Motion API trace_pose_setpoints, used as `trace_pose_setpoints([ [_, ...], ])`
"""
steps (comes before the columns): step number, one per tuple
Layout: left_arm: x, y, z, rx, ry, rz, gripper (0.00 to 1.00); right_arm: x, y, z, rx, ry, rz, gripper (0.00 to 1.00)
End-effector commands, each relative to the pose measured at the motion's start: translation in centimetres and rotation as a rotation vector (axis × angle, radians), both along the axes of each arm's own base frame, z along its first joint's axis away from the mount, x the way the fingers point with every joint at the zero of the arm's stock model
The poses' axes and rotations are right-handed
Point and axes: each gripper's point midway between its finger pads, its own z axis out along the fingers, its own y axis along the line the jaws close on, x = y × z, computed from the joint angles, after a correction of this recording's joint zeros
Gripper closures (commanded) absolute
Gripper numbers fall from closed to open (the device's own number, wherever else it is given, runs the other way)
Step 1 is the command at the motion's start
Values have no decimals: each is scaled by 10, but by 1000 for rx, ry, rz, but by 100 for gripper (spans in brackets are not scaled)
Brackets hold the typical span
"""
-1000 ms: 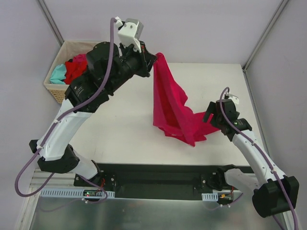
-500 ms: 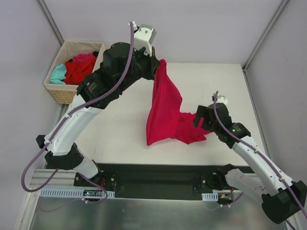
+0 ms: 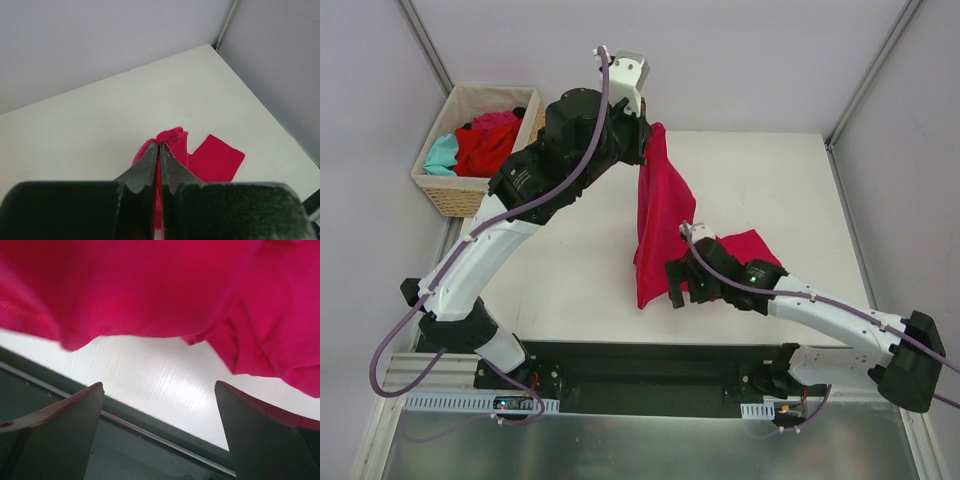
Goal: Fold and stack the t-shirts
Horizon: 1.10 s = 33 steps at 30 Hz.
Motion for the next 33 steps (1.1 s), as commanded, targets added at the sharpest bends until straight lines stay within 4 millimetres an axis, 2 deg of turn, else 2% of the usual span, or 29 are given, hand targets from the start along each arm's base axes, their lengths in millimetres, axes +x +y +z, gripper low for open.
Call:
trace_pose_setpoints([
  [1, 10, 12, 6, 0, -24, 53, 100, -26, 33, 9, -18, -7, 112, 2],
  [2, 10, 12, 5, 3, -24, 54, 100, -30, 39, 2, -39, 4, 129, 2],
  [4, 12, 15, 4, 5, -22, 63, 100, -43, 54, 4, -42, -6, 181, 2],
  [5, 13, 17, 5, 5, -24, 74, 100, -46, 59, -2, -70, -2, 196, 2],
  [7, 18, 23, 1, 17, -23, 107, 100, -51, 63, -1, -105, -25, 191, 2],
  [9, 23, 36, -3, 36, -24, 172, 100, -43, 53, 3, -122, -74, 137, 3],
  [10, 26, 41, -14, 58, -9, 203, 100, -40, 44, 1, -126, -86, 99, 3],
  [11, 24, 49, -16, 60, -8, 234, 100, -36, 37, 4, -124, -106, 76, 3],
  [12, 27, 62, -22, 77, -5, 309, 100, -26, 25, 17, -90, -144, 21, 4],
  [13, 30, 67, -50, 110, 41, 351, 100, -22, 16, 19, -94, -158, 2, 3],
  [15, 25, 95, -66, 97, 73, 443, 100, -11, -4, 26, -101, -185, -52, 4],
  [16, 25, 106, -103, 146, 126, 483, 100, -9, -13, 34, -100, -199, -65, 3],
  [17, 16, 120, -105, 76, 145, 526, 100, -7, -19, 39, -112, -216, -70, 3],
  [18, 15, 136, -119, 73, 165, 581, 100, -2, -25, 44, -127, -242, -90, 3],
  [19, 12, 152, -150, 111, 193, 658, 100, -2, -33, 46, -147, -249, -98, 3],
  [21, 0, 180, -163, 112, 186, 748, 100, 2, -41, 51, -166, -272, -113, 3],
  [22, -5, 189, -184, 150, 206, 780, 100, 3, -44, 51, -175, -274, -119, 4],
  [23, -12, 200, -191, 149, 220, 815, 94, 3, -46, 53, -171, -277, -123, 3],
  [24, -16, 206, -198, 151, 237, 838, 78, 4, -49, 50, -174, -270, -128, 3],
  [25, -18, 213, -207, 133, 270, 868, 57, 5, -50, 50, -173, -270, -129, 3],
  [26, -25, 219, -213, 161, 298, 878, 1, 5, -52, 51, -165, -270, -131, 3],
  [28, -28, 213, -209, 140, 318, 847, 1, 7, -56, 50, -167, -274, -138, 3],
  [29, -30, 203, -206, 126, 328, 800, 1, 7, -56, 49, -170, -275, -136, 3],
  [30, -29, 192, -192, 96, 313, 761, 1, 8, -56, 49, -169, -272, -137, 3],
  [31, -34, 168, -184, 115, 296, 663, 1, 9, -57, 47, -174, -268, -138, 4],
  [32, -34, 146, -186, 141, 313, 590, 1, 9, -56, 46, -175, -265, -137, 3],
  [33, -35, 127, -176, 130, 312, 530, 1, 10, -56, 44, -178, -264, -139, 3],
])
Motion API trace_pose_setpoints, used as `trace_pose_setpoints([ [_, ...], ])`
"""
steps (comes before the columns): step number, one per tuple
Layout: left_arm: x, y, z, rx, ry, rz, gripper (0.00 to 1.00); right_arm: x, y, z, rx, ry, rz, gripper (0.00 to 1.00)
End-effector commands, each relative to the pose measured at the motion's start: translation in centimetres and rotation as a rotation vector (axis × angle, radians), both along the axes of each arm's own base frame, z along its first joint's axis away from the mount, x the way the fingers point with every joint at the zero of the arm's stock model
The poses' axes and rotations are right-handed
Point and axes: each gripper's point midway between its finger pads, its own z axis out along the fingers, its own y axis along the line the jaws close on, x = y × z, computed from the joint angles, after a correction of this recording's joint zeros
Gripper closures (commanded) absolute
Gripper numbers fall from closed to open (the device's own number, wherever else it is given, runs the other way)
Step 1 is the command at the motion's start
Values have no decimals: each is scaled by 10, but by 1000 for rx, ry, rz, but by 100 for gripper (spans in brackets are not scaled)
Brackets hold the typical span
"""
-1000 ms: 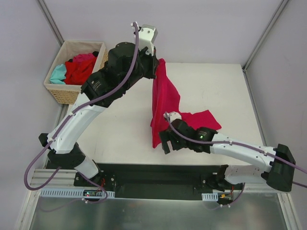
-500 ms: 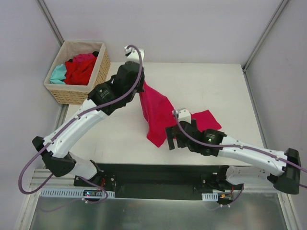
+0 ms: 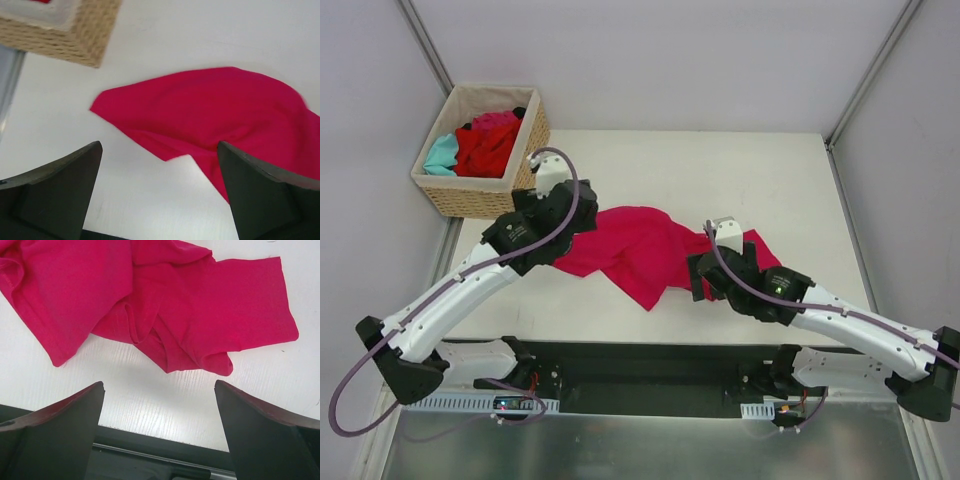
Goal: Fold and stack the t-shirts
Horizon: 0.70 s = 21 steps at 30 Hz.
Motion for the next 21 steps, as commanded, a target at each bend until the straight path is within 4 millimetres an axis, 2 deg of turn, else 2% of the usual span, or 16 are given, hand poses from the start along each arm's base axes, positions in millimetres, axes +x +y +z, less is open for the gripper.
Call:
trace_pose_setpoints([
  [1, -15, -87, 32, -91, 1, -281, 1, 3, -8, -4, -37, -8, -6, 3],
  [4, -31, -138, -9, -106, 137, -395, 1, 5, -12, -6, -34, -10, -30, 3],
  [5, -45, -156, -20, -105, 167, -453, 1, 5, -16, -9, -41, -7, -41, 3],
  [8, -68, -184, -65, -48, 242, -525, 1, 11, -32, -18, -24, 21, -107, 3],
  [10, -78, -186, -102, 1, 305, -515, 1, 15, -35, -20, 10, 28, -121, 3],
  [11, -81, -184, -114, 14, 323, -510, 1, 17, -39, -22, 17, 42, -134, 3],
  [12, -87, -176, -135, 49, 365, -502, 2, 18, -41, -22, 21, 44, -137, 3],
  [15, -100, -170, -169, 67, 434, -489, 5, 21, -46, -21, 18, 41, -150, 3],
  [21, -108, -173, -195, 90, 458, -542, 4, 22, -42, -25, 37, 66, -140, 3],
])
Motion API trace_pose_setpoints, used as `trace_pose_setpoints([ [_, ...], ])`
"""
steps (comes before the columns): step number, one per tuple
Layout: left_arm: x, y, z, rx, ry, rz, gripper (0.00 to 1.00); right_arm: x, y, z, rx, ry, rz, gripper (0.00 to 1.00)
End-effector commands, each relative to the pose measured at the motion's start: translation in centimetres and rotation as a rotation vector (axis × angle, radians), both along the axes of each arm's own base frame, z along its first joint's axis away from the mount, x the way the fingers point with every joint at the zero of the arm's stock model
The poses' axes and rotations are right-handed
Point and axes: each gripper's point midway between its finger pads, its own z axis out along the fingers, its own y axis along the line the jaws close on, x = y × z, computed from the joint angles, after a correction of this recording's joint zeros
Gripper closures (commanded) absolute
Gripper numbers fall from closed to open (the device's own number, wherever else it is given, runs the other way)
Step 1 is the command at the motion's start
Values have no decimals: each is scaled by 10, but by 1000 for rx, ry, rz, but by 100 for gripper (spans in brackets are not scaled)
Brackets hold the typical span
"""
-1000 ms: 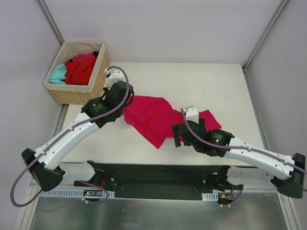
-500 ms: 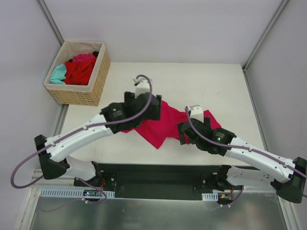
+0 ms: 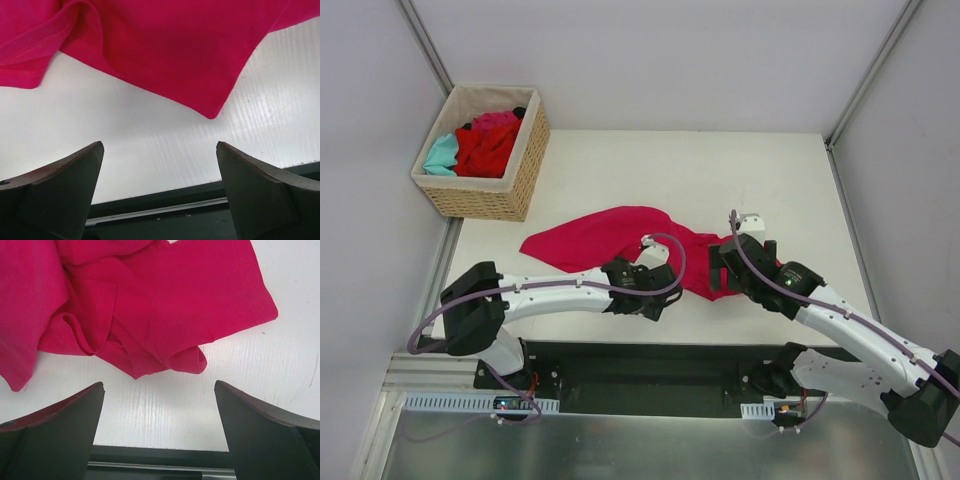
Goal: Fold and stack the t-shirts
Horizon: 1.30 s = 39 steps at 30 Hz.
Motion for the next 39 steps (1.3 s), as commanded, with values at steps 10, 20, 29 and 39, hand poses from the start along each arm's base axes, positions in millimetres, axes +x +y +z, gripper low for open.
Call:
trace_pose_setpoints([
  [10, -14, -73, -41, -137, 56, -231, 5, 2, 8, 3, 42, 2, 34, 3],
  [20, -12, -78, -67, -83, 59, -261, 8, -2, -4, -3, 43, 2, 9, 3],
  [29, -4, -70, -69, -58, 36, -244, 38, -2, -3, -8, 46, 13, 5, 3],
  [39, 7, -40, -68, -17, 20, -163, 100, -1, 0, -10, 53, 21, 6, 4],
])
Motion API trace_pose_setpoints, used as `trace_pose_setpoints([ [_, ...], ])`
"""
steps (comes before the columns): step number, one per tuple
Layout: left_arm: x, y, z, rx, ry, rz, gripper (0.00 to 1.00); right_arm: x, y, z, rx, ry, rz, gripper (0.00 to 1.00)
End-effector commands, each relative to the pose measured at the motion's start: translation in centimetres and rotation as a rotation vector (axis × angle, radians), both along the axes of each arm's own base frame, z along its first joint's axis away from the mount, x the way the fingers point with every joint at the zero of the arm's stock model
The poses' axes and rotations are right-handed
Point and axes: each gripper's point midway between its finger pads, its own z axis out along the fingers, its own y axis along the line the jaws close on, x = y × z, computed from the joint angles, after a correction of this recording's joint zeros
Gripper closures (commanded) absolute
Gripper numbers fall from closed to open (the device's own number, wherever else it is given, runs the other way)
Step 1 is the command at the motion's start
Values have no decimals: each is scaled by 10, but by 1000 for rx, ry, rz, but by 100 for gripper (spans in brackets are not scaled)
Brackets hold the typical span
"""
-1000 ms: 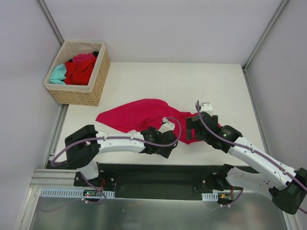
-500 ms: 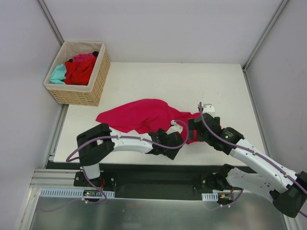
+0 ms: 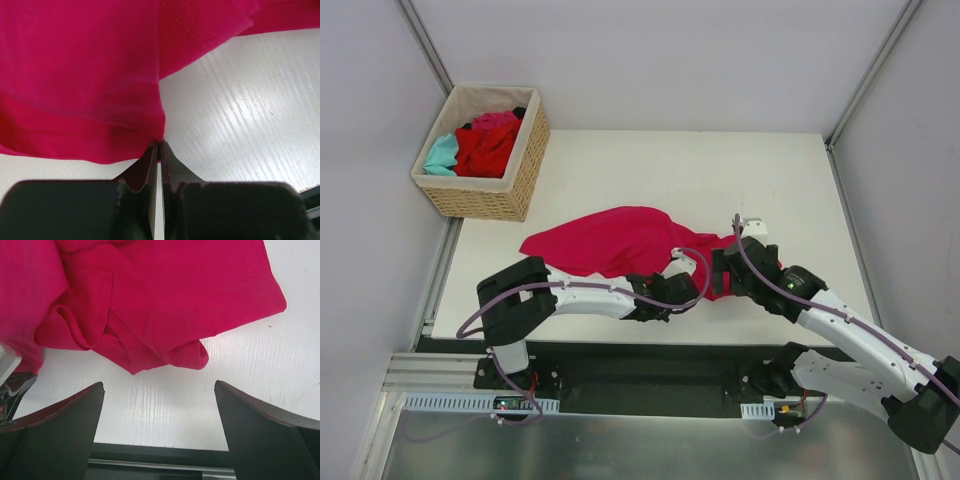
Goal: Fold and stack the t-shirts
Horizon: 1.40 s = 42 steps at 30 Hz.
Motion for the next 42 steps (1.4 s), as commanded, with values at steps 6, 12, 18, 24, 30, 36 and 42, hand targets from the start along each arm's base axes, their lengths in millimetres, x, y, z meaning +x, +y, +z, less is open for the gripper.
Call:
trace_pose_setpoints([
  [6, 5, 39, 18, 55, -33, 80, 100, 4, 4, 1, 17, -5, -1, 4],
  [12, 15, 39, 84, -38, -106, 107, 100, 5, 1, -24, 3, 41, -30, 3],
  [18, 25, 48, 140, -135, -181, 137, 100, 17, -3, -43, 8, 63, -80, 3],
  [24, 36, 75, 183, -157, -262, 191, 100, 39, 3, -39, 38, 70, -106, 3],
  [30, 42, 109, 244, -223, -360, 274, 100, 58, 11, -23, 49, 48, -102, 3],
  [36, 36, 171, 332, -328, -509, 403, 100, 68, 16, -28, 51, 61, -105, 3],
  [42, 22, 235, 383, -388, -623, 494, 100, 73, 25, -33, 74, 81, -92, 3],
])
